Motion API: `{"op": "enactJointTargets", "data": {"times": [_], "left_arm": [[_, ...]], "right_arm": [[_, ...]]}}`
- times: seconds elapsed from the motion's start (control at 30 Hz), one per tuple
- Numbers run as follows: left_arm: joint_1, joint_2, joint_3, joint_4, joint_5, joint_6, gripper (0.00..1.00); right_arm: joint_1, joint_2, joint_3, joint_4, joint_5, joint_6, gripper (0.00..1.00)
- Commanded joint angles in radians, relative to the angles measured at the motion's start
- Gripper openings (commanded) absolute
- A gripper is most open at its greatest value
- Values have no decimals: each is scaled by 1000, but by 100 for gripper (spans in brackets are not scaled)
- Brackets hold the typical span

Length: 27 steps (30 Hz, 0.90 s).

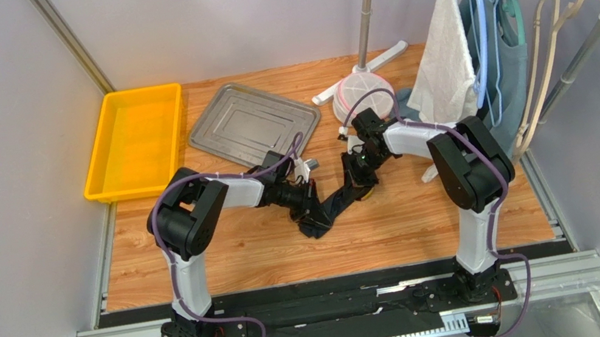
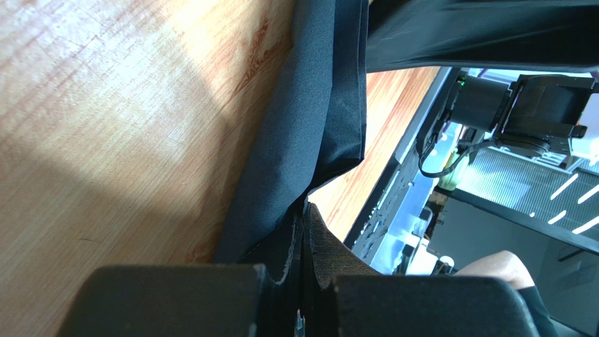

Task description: Place the utensils on the paper napkin and roll it up

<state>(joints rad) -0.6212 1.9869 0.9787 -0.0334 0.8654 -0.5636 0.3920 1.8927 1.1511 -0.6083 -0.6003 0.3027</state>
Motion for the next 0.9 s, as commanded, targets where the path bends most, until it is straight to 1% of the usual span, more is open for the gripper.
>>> {"op": "enactJointTargets", "data": {"times": [0.0,0.27,0.57,0.73,0.87], "left_arm": [[-11,43,-31,-51,-160,54,0],[-26,-11,-46,-22,-123,90,0],[-72,-80,-66,15,-36,151,0],[-81,-56,-63,-2,-11,182,0],[-78,4,-57,-25,0,185,0]], "right_arm": [[11,29,-2,64,42,10,0],[11,95,4,62,76,33,0],[11,101,-1,48,115,32,0],[11,103,-1,45,122,24,0],[13,91,5,36,116,6,0]]}}
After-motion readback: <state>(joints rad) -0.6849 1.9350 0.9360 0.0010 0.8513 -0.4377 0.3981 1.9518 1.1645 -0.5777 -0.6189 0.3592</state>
